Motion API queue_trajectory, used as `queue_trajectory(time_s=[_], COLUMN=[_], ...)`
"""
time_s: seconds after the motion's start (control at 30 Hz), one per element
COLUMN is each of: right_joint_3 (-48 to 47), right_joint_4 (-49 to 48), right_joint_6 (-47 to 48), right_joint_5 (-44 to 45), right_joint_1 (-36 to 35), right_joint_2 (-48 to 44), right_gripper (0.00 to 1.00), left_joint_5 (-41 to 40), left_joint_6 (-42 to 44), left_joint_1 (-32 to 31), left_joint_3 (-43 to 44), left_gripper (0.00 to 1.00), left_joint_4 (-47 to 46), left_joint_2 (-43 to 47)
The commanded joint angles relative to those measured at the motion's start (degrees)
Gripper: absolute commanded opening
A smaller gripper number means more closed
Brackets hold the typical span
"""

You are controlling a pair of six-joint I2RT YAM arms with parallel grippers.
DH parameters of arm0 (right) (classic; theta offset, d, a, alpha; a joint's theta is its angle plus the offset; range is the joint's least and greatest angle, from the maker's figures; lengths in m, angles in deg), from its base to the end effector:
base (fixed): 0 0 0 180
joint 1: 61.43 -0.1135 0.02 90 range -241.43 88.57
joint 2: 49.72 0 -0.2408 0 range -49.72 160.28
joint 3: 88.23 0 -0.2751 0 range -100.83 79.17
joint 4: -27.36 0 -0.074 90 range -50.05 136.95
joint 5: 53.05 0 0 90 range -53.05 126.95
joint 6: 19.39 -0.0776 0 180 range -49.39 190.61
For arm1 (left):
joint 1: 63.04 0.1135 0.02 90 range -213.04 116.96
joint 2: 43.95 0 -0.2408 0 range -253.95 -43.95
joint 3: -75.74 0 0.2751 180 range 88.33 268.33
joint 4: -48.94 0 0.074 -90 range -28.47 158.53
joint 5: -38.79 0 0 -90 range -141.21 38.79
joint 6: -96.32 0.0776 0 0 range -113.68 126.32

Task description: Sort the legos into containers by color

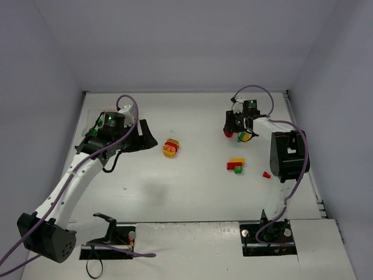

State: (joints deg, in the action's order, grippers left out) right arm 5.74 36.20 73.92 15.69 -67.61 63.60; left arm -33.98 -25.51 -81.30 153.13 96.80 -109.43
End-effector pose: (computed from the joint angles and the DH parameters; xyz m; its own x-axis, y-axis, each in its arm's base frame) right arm 0.4722 0.0794 0.1222 -0.5626 -0.1150 -0.8187 -0.4247 0.8898 0.1668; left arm 0.2864 -0.1187 0.3024 -0.7516 -0.2825 -0.5961 0.1537 0.8038 -0.5747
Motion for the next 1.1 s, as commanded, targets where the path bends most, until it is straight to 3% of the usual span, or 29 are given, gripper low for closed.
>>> queue_trajectory(time_s=[0.0,0.13,0.23,0.33,0.5,0.6,1.07], right_joint_3=[1.34,5.74,8.55,12.59,16.99,20.86,20.96], right_joint_4=[-6.35,-12.15,-15.48,-23.20,-25.43,-27.35,-28.33], right_joint_6=[-7.95,-19.72,-27.90,-31.88,-17.07,-11.07,-4.63], right_joint_5=[-2.56,-1.95,-2.03,-7.55,-8.81,-8.36,-11.44], right_joint_1=[-2.52,-7.97,-11.91,-14.21,-21.68,-23.79,-25.47], right_joint_2=[-11.69,-19.08,-23.13,-26.04,-31.39,-34.74,-38.00], right_gripper=[0.00,0.00,0.00,0.00,0.00,0.00,0.03], left_joint_5=[1.40,0.35,-0.80,-2.03,-2.21,1.73,13.79], left_joint_6=[-4.10,-6.74,-7.98,-8.76,-8.95,-9.47,-12.46], left_joint_1=[-3.96,-8.71,-11.70,-12.76,-11.62,-10.92,-10.74], left_joint_3=[1.12,2.61,4.54,6.82,13.07,16.85,18.96], left_gripper=[0.69,0.70,0.77,0.77,0.78,0.78,0.78], left_joint_4=[-6.96,-12.32,-14.69,-15.32,-11.72,-10.31,-11.53], left_joint_2=[-0.52,-3.60,-6.68,-9.23,-10.99,-12.04,-19.42])
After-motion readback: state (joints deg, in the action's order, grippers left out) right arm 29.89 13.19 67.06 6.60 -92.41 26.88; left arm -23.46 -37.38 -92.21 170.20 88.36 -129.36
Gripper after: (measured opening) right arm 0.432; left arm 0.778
